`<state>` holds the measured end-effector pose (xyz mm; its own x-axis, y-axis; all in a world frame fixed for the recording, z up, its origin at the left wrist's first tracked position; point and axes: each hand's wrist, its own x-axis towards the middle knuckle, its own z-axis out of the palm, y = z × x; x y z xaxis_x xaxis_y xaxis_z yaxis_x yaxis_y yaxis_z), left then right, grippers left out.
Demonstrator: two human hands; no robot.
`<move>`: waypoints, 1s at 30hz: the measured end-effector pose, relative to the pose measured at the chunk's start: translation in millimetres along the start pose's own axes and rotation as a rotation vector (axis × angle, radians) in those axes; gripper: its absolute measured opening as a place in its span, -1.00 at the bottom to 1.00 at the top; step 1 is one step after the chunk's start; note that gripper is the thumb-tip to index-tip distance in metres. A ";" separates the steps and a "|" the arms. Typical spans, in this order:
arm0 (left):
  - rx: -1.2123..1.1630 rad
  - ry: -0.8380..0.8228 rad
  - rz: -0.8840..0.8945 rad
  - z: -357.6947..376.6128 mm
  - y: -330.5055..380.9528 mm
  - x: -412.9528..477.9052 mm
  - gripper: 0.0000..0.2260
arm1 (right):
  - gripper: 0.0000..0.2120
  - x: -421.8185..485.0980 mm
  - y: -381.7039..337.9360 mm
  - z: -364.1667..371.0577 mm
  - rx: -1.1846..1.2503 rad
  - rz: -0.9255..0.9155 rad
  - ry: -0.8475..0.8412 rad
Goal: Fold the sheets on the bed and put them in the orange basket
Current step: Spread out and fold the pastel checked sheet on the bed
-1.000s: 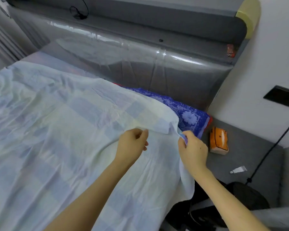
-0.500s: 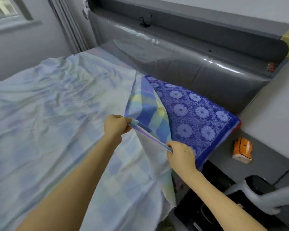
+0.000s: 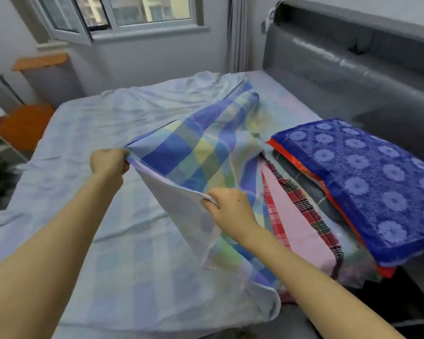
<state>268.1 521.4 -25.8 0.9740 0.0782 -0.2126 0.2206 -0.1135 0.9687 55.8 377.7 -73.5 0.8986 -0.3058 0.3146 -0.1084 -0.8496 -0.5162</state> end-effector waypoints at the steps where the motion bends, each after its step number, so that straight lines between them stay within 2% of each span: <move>1: 0.022 0.035 -0.007 -22.9 -5.4 6.5 -0.72 | -0.76 5.8 -16.3 14.3 0.024 -0.020 -0.075; 4: 0.085 0.054 -0.052 -79.8 -31.6 23.9 -0.77 | -0.74 20.1 -54.6 55.6 0.086 -0.059 -0.228; 7: 0.092 -0.025 -0.111 -121.3 -62.1 33.2 -0.83 | -0.69 30.7 -77.3 93.1 0.171 -0.070 -0.324; 9: 0.106 -0.021 -0.142 -150.6 -83.9 38.9 -0.85 | -0.61 35.6 -90.3 121.6 0.178 -0.105 -0.354; 12: 0.146 0.067 -0.165 -192.5 -111.4 49.4 -0.84 | -0.62 42.1 -105.0 158.2 0.149 -0.134 -0.377; 16: 0.172 0.175 -0.207 -245.9 -139.6 64.2 -0.86 | -0.57 57.0 -130.7 199.0 0.185 -0.085 -0.368; 18: 0.189 0.189 -0.238 -266.9 -151.9 68.0 -0.90 | -0.71 64.0 -146.2 219.5 0.200 -0.030 -0.368; 20: 0.183 0.207 -0.262 -296.3 -166.2 74.2 -0.87 | -0.76 69.5 -168.3 247.0 0.219 0.017 -0.391; 24: 0.150 0.239 -0.327 -365.4 -201.8 91.4 -0.88 | -0.76 69.3 -215.0 300.9 0.198 0.007 -0.439; 27: 0.161 0.262 -0.383 -428.8 -232.0 109.0 -0.85 | -0.76 57.0 -257.0 338.9 0.160 0.040 -0.404; 30: 0.164 0.289 -0.418 -496.6 -259.9 130.8 -0.81 | -0.66 37.8 -303.1 377.5 0.120 0.095 -0.352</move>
<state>312.5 1052.9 -241.9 0.7526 0.4171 -0.5096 0.6143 -0.1659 0.7714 283.0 785.9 -205.9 0.9802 -0.1969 -0.0212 -0.1665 -0.7617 -0.6261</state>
